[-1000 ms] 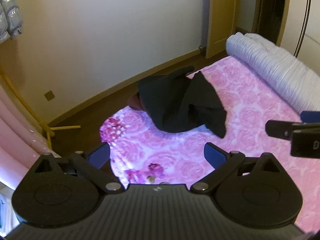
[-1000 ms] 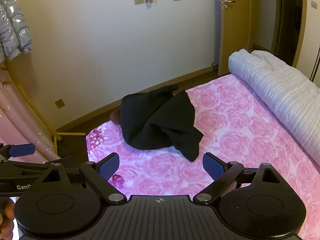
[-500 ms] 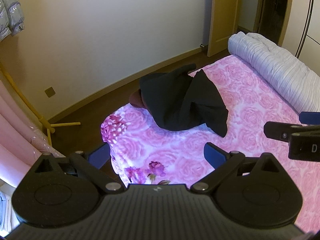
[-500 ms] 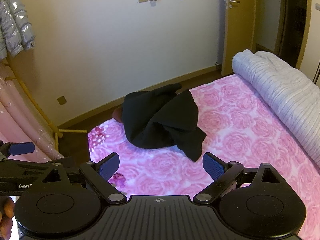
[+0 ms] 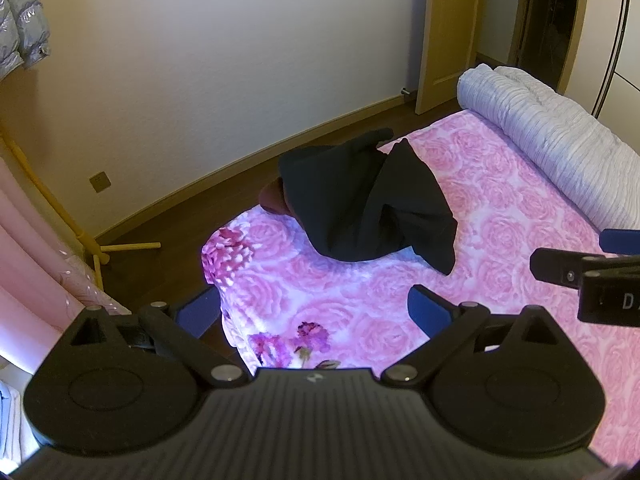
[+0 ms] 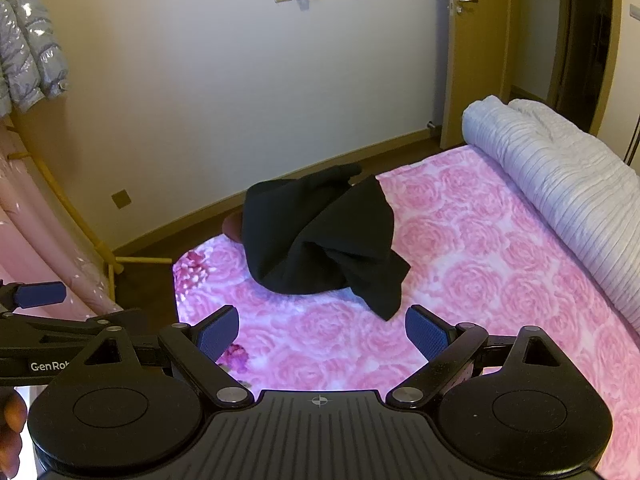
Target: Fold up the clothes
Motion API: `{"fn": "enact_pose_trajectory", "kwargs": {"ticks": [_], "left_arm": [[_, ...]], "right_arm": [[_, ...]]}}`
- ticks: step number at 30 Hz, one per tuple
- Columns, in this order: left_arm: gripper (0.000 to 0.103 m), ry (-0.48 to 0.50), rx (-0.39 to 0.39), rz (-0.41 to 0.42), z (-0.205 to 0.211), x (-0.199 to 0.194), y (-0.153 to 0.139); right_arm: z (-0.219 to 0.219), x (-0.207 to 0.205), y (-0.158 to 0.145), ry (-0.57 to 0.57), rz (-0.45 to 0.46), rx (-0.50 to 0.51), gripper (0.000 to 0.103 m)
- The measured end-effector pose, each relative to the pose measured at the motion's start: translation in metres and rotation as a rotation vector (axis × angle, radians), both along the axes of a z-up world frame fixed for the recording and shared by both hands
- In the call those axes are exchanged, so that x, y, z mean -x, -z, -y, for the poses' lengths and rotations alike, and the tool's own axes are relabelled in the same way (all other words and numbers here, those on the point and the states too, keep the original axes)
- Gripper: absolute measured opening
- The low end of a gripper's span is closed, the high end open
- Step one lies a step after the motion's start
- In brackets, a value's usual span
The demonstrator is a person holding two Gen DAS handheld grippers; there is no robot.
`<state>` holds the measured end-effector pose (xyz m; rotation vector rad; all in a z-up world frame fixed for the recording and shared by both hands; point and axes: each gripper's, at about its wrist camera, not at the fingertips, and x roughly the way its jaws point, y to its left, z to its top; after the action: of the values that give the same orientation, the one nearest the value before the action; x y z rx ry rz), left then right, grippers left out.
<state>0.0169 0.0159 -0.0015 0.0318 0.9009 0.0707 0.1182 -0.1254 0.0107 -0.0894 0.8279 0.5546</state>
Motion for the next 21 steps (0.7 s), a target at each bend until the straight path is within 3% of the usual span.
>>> {"fn": "enact_pose_trajectory", "kwargs": {"ticks": [21], "left_arm": [[0.099, -0.01, 0.014, 0.006, -0.0048, 0.0066, 0.0035]], "right_arm": [[-0.0015, 0.0042, 0.0003, -0.002, -0.009, 0.001, 0.093]]}}
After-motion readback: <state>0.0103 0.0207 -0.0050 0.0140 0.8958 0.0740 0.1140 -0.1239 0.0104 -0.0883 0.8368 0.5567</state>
